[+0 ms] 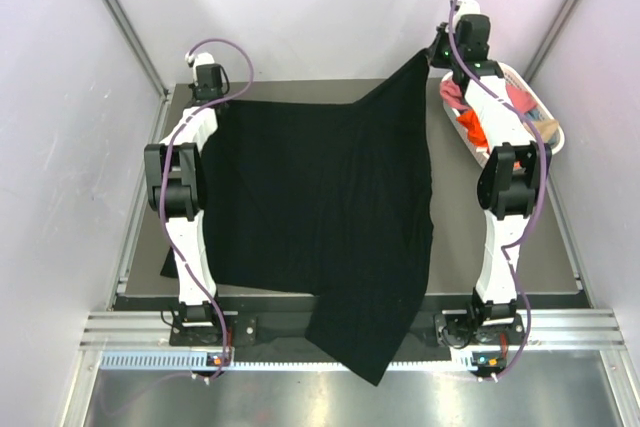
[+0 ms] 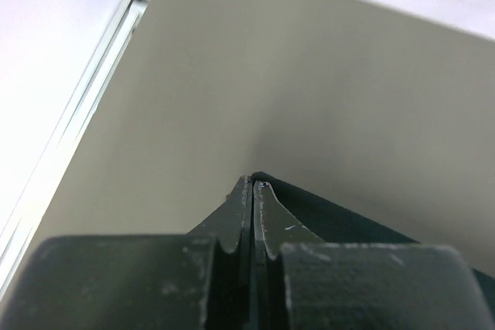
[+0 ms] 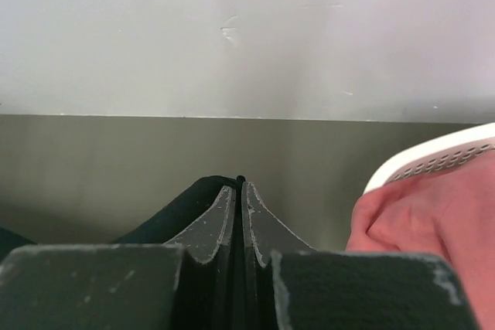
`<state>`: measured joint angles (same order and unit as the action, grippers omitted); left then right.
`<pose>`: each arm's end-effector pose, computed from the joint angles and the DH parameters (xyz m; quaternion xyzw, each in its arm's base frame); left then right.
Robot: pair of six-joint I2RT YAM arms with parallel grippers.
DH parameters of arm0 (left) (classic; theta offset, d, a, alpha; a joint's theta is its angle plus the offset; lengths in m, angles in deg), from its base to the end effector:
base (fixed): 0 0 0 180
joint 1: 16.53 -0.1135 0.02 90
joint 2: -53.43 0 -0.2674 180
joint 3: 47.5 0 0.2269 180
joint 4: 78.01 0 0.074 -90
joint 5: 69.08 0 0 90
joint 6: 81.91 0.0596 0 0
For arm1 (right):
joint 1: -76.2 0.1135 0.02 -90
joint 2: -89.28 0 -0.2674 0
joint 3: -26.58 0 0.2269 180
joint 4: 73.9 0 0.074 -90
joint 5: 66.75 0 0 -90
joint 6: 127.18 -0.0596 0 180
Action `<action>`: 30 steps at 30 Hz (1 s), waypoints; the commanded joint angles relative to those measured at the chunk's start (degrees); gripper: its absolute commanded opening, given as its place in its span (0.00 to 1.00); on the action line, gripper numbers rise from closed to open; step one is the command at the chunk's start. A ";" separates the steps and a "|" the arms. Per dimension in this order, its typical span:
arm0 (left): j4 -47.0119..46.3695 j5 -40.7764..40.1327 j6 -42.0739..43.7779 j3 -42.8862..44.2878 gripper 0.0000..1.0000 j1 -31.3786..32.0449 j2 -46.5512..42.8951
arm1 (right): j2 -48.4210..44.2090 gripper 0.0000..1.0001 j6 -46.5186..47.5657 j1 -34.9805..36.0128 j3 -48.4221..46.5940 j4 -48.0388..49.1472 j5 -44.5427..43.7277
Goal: Fold and stack the t-shirts
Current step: Fold the tshirt
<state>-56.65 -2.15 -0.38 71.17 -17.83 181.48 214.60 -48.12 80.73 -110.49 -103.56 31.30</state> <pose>0.5187 0.0351 0.2212 -0.1710 0.8402 0.1432 0.4943 0.5210 0.0497 0.3370 0.0039 0.8076 0.1352 0.5740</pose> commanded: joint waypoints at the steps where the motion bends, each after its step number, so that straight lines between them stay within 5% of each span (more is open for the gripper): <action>1: -4.26 2.76 2.58 3.19 0.00 -0.37 0.36 | -0.43 0.00 1.01 -0.84 -4.21 1.41 -1.90; 13: -2.68 -0.22 3.72 1.70 0.00 -0.28 0.54 | 0.37 0.00 -0.31 -0.67 -6.59 0.00 0.03; 30: 8.90 -0.23 0.04 2.23 0.00 -0.19 -1.57 | -16.32 0.00 -4.35 -0.67 10.81 -11.24 -3.65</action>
<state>-50.67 -1.50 1.06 72.35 -17.83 181.48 206.21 -51.31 80.64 -101.05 -113.35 29.49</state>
